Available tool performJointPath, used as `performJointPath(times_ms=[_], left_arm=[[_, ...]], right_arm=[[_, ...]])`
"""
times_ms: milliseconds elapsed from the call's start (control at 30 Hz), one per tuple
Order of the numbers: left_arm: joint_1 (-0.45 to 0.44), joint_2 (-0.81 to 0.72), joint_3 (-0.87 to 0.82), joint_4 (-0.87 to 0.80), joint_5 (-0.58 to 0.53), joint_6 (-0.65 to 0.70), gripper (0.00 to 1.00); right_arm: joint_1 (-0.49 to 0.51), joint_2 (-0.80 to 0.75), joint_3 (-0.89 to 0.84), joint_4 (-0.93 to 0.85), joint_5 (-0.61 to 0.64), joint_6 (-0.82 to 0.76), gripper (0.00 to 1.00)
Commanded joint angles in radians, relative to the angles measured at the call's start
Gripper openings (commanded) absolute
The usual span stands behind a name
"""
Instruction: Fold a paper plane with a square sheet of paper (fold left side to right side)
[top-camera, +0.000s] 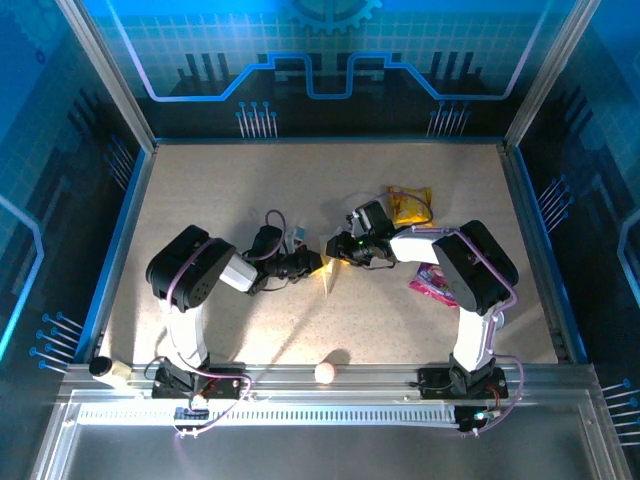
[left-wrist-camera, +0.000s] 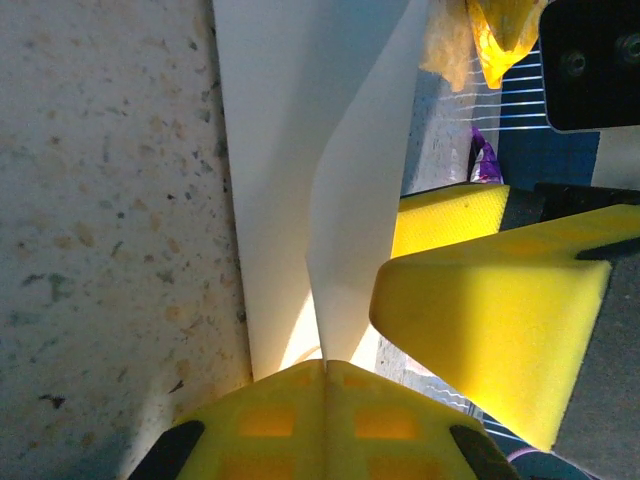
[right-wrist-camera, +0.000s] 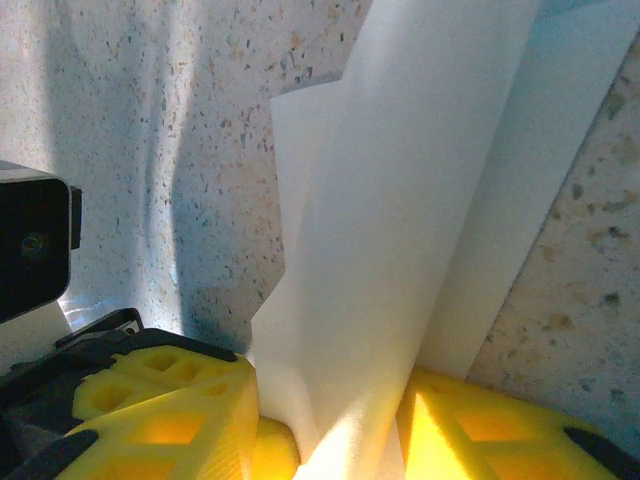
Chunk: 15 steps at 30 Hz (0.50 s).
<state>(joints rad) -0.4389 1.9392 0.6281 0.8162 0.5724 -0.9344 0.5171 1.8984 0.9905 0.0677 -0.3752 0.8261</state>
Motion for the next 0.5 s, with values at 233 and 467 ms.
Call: performJointPath(times_ms=[233, 467], left_arm=[[-0.002, -0.014, -0.001, -0.120, -0.066, 0.085, 0.03], [0.005, -0.028, -0.020, -0.128, -0.072, 0.093, 0.02]], right_arm=[[0.018, 0.041, 0.002, -0.095, 0.027, -0.027, 0.42], [0.018, 0.044, 0.000, -0.092, 0.030, -0.026, 0.42]])
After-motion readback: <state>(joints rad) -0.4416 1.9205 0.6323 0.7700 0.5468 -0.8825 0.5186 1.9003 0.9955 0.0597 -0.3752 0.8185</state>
